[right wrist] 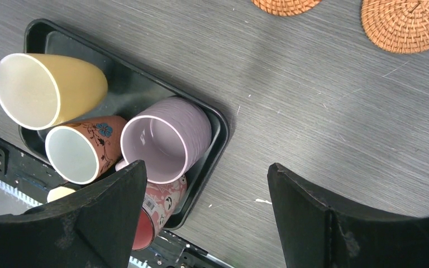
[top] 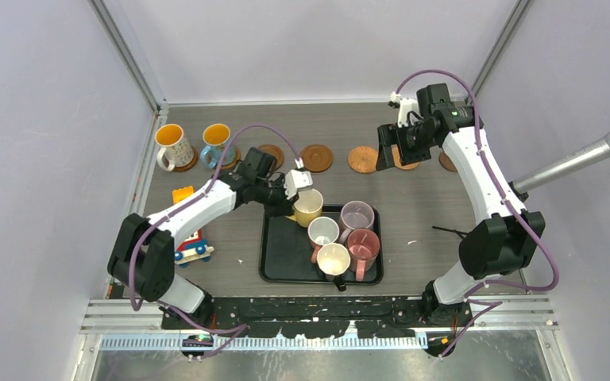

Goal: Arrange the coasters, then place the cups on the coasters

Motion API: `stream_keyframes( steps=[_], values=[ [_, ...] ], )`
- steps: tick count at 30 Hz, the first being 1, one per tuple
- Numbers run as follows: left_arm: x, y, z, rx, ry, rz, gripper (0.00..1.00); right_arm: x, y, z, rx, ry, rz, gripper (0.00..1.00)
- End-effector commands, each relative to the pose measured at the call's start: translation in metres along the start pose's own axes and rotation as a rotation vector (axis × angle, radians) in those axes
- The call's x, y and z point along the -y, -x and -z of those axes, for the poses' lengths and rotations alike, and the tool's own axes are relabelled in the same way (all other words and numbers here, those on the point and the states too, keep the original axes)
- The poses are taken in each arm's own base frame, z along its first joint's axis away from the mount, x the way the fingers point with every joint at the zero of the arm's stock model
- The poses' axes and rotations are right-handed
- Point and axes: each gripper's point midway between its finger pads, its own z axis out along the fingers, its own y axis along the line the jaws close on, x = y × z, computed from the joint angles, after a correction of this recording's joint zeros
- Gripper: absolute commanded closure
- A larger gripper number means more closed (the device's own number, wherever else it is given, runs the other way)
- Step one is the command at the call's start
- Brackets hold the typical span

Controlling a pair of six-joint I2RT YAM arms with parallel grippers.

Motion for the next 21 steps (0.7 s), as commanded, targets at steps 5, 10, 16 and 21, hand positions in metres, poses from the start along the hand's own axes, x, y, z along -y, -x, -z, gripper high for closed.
stream_keyframes(
  steps=[5, 10, 16, 21],
  values=[
    [-0.043, 0.097, 0.051, 0.184, 0.202, 0.027, 1.0, 0.006, 0.052, 0.037, 0.203, -0.078, -0.071, 0.16],
    [-0.085, 0.145, 0.052, 0.221, 0.294, 0.161, 1.0, 0.02, 0.074, 0.058, 0.296, -0.193, -0.168, 0.16],
    [-0.132, 0.19, 0.029, 0.225, 0.386, 0.262, 1.0, 0.024, 0.105, 0.092, 0.452, -0.253, -0.298, 0.16],
    [-0.162, 0.209, 0.003, 0.232, 0.46, 0.329, 1.0, 0.035, 0.12, 0.12, 0.569, -0.343, -0.36, 0.16]
  ],
)
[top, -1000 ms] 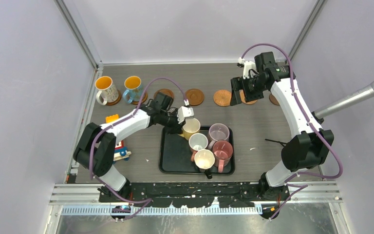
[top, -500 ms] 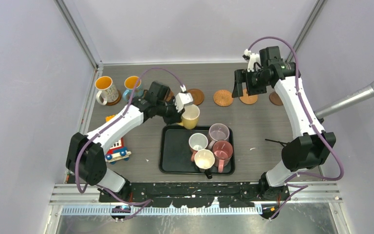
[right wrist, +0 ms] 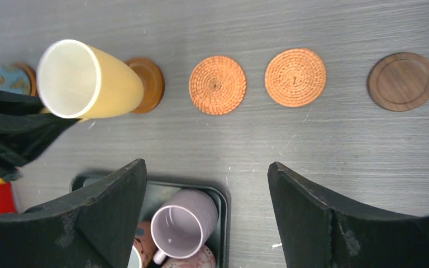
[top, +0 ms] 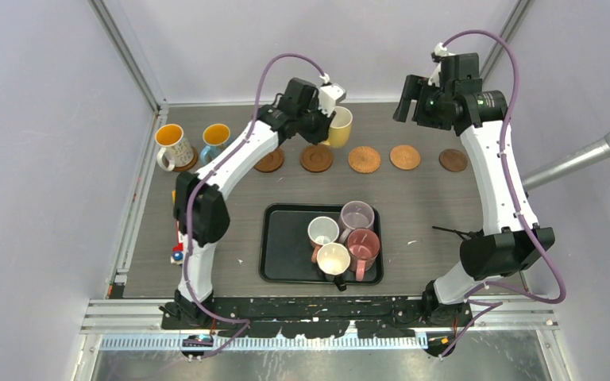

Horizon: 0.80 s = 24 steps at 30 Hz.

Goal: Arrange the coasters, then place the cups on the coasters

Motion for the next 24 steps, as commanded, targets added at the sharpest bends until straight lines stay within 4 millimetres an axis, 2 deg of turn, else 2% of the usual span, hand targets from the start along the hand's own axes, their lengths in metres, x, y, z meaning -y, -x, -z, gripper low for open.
stream_keyframes(
  steps=[1, 6, 10, 16, 24],
  values=[
    [-0.007, 0.041, -0.013, 0.079, 0.104, 0.068, 1.0, 0.011, 0.048, 0.035, 0.219, -0.099, -0.099, 0.16],
    [-0.004, 0.042, -0.05, 0.079, 0.158, 0.088, 1.0, 0.016, 0.051, 0.036, 0.241, -0.117, -0.119, 0.16],
    [0.005, 0.044, -0.07, 0.091, 0.156, 0.128, 1.0, 0.018, 0.048, 0.035, 0.236, -0.121, -0.125, 0.16],
    [0.015, 0.046, -0.095, 0.135, 0.141, 0.152, 1.0, 0.02, 0.047, 0.03, 0.227, -0.113, -0.133, 0.16],
    [0.025, 0.043, -0.115, 0.148, 0.123, 0.144, 1.0, 0.022, 0.042, 0.025, 0.203, -0.102, -0.135, 0.16]
  ],
)
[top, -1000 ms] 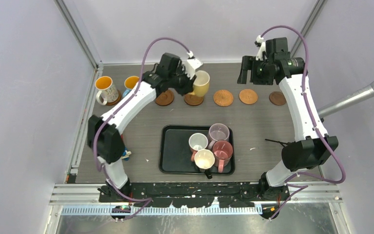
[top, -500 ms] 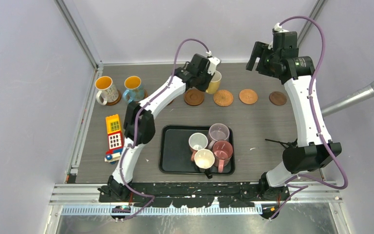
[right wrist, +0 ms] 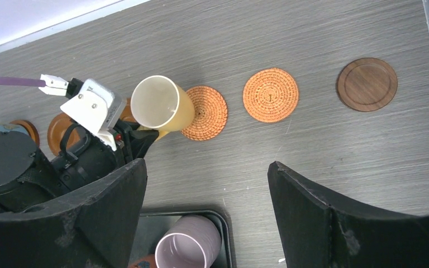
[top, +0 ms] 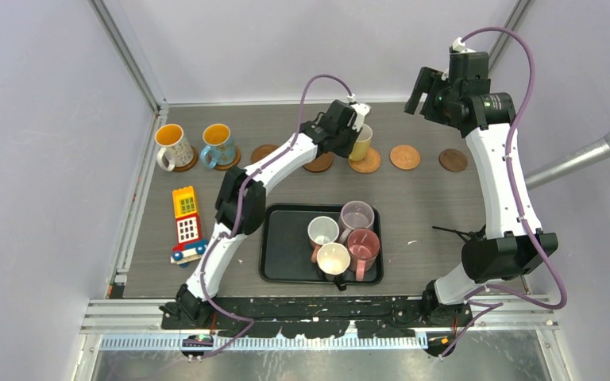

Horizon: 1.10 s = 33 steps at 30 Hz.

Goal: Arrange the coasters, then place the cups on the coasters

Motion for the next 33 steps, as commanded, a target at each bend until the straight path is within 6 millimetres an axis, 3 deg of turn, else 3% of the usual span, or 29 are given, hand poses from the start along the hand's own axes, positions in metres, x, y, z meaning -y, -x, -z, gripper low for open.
stream_keyframes(
  steps=[1, 10, 25, 29, 33],
  values=[
    [0.009, 0.071, 0.014, 0.226, -0.006, 0.006, 1.0, -0.003, 0.013, 0.012, 0.057, 0.031, -0.021, 0.16],
    [0.025, 0.071, 0.003, 0.237, -0.027, -0.012, 1.0, -0.005, 0.008, 0.01, 0.037, 0.048, -0.019, 0.16],
    [0.023, 0.053, -0.015, 0.21, 0.004, -0.024, 0.98, -0.006, 0.003, 0.009, 0.019, 0.074, -0.022, 0.16],
    [0.023, 0.045, -0.02, 0.191, 0.002, -0.031, 0.92, -0.005, 0.002, 0.01, 0.016, 0.074, -0.023, 0.16],
    [0.026, 0.044, -0.017, 0.19, -0.015, -0.032, 0.74, -0.004, 0.002, 0.01, 0.014, 0.073, -0.024, 0.16]
  ],
)
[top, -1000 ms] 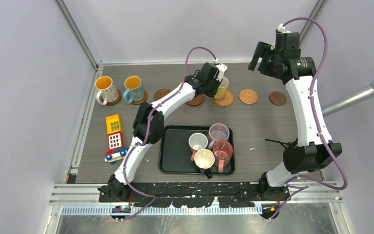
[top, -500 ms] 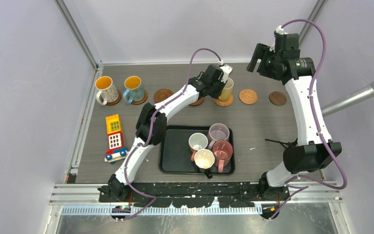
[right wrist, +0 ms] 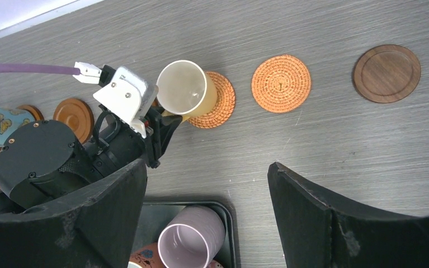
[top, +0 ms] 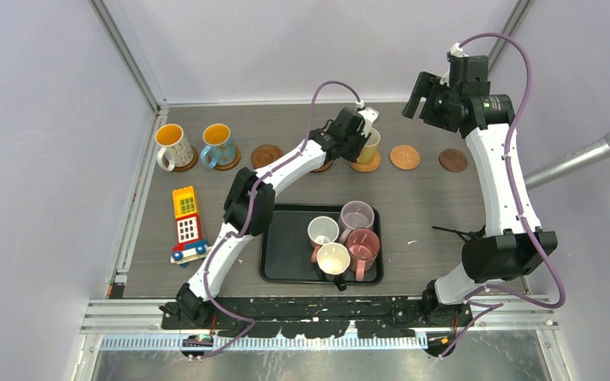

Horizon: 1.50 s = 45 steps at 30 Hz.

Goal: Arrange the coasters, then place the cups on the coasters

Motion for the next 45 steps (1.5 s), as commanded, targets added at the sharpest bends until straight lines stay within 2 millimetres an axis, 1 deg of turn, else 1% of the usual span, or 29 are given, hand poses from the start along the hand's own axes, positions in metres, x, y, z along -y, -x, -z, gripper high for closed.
stream_keyframes(
  steps=[1, 4, 6, 7, 10, 12, 15, 17, 20, 22, 23, 25, 26, 27, 29, 30, 32, 34, 36, 37, 39, 42, 45],
  values=[
    [0.005, 0.048, 0.015, 0.154, -0.013, -0.004, 0.68, -0.005, 0.015, 0.017, 0.071, 0.031, -0.009, 0.16],
    [0.005, 0.047, 0.018, 0.156, -0.013, -0.001, 0.56, -0.004, 0.015, 0.016, 0.069, 0.03, -0.009, 0.16],
    [0.005, 0.047, 0.021, 0.157, -0.014, -0.003, 0.45, -0.005, 0.015, 0.017, 0.069, 0.033, -0.009, 0.16],
    [0.009, 0.049, 0.024, 0.158, -0.037, -0.005, 0.42, -0.005, 0.015, 0.017, 0.069, 0.035, -0.01, 0.16],
    [0.009, 0.053, 0.035, 0.161, -0.037, -0.004, 0.33, -0.005, 0.014, 0.017, 0.067, 0.036, -0.01, 0.16],
    [0.01, 0.062, 0.05, 0.18, -0.044, -0.005, 0.24, -0.005, 0.013, 0.016, 0.062, 0.038, -0.011, 0.16],
    [0.012, 0.069, 0.071, 0.195, -0.058, -0.006, 0.16, -0.007, 0.012, 0.017, 0.059, 0.048, -0.01, 0.16],
    [0.013, 0.073, 0.089, 0.206, -0.067, -0.01, 0.1, -0.008, 0.011, 0.016, 0.056, 0.055, -0.005, 0.16],
    [0.01, 0.07, 0.116, 0.212, -0.093, -0.017, 0.02, -0.009, 0.01, 0.017, 0.051, 0.062, -0.002, 0.16],
    [0.003, 0.064, 0.135, 0.2, -0.112, -0.007, 0.0, -0.01, 0.009, 0.017, 0.045, 0.069, 0.003, 0.16],
    [-0.002, 0.052, 0.141, 0.174, -0.128, -0.002, 0.0, -0.011, 0.008, 0.017, 0.043, 0.075, 0.007, 0.16],
    [-0.012, 0.037, 0.16, 0.146, -0.159, 0.008, 0.0, -0.013, 0.007, 0.017, 0.036, 0.089, 0.015, 0.16],
    [-0.022, 0.026, 0.17, 0.126, -0.168, 0.016, 0.0, -0.013, 0.006, 0.017, 0.032, 0.094, 0.018, 0.16],
    [-0.026, 0.022, 0.188, 0.134, -0.18, 0.01, 0.0, -0.014, 0.005, 0.017, 0.027, 0.098, 0.019, 0.16],
    [-0.03, -0.006, 0.209, 0.102, -0.207, -0.025, 0.0, -0.014, 0.003, 0.017, 0.02, 0.101, 0.02, 0.16],
    [-0.03, -0.019, 0.221, 0.092, -0.216, -0.056, 0.0, -0.014, 0.002, 0.017, 0.017, 0.102, 0.02, 0.16],
    [-0.026, -0.052, 0.243, 0.053, -0.241, -0.121, 0.0, -0.013, 0.0, 0.016, 0.012, 0.101, 0.02, 0.16],
    [-0.017, -0.084, 0.264, 0.024, -0.282, -0.183, 0.0, -0.014, -0.002, 0.015, 0.005, 0.102, 0.021, 0.16],
    [-0.006, -0.112, 0.283, -0.004, -0.322, -0.193, 0.0, -0.013, -0.004, 0.013, -0.001, 0.101, 0.02, 0.16],
    [-0.002, -0.131, 0.288, -0.036, -0.339, -0.179, 0.0, -0.013, -0.005, 0.012, -0.005, 0.1, 0.017, 0.16],
    [0.008, -0.149, 0.297, -0.06, -0.364, -0.165, 0.0, -0.012, -0.007, 0.01, -0.012, 0.099, 0.013, 0.16],
    [0.029, -0.172, 0.302, -0.108, -0.4, -0.154, 0.03, -0.012, -0.009, 0.007, -0.024, 0.098, 0.002, 0.16],
    [0.041, -0.188, 0.298, -0.134, -0.396, -0.159, 0.03, -0.012, -0.011, 0.006, -0.032, 0.099, 0.0, 0.16]
  ],
)
